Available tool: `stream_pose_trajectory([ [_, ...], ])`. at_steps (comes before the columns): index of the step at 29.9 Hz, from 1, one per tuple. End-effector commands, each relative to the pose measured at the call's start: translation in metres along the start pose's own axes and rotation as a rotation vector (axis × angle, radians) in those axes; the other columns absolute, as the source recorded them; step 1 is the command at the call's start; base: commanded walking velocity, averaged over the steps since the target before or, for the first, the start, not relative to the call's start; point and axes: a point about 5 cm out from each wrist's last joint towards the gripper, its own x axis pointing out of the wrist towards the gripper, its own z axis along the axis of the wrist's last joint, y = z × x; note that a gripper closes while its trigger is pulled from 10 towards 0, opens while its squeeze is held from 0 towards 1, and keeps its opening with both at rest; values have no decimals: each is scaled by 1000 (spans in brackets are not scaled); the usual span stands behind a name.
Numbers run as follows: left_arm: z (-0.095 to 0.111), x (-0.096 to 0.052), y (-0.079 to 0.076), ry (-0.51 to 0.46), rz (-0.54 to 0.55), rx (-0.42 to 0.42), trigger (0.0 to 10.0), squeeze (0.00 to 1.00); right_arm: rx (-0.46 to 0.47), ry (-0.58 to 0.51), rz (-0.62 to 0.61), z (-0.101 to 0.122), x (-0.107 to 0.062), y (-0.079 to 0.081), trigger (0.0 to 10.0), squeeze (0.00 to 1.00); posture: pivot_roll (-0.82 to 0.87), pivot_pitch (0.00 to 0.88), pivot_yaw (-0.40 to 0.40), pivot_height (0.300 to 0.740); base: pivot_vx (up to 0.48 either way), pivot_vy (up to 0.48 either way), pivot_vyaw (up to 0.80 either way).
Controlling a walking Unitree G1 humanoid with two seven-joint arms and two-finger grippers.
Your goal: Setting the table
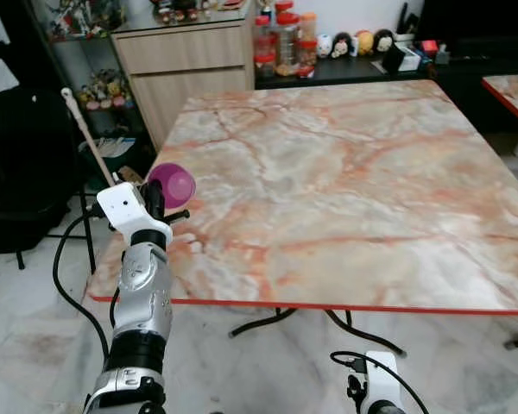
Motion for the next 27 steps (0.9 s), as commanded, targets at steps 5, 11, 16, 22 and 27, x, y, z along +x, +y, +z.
stream_pose_trajectory([
  [5,9,-2,5,-48,6,46,10000,0,10,26,0,-4,0,-1,10000,0,53,35,63,712,0,-480,0],
  [11,11,0,9,-50,9,58,10000,0,11,19,-2,-4,-1,-1,10000,0,45,41,74,712,0,-480,0],
  [16,14,5,9,-62,15,65,10000,0,15,23,-9,-7,-2,-3,10000,0,53,39,66,712,0,-480,0],
  [22,15,5,9,-67,23,63,10000,0,13,16,-9,-4,-1,-5,10000,0,48,36,69,712,0,-480,0],
  [27,14,1,14,-63,37,73,10000,0,21,-2,-7,0,0,-4,10000,0,48,37,69,712,0,-480,0],
])
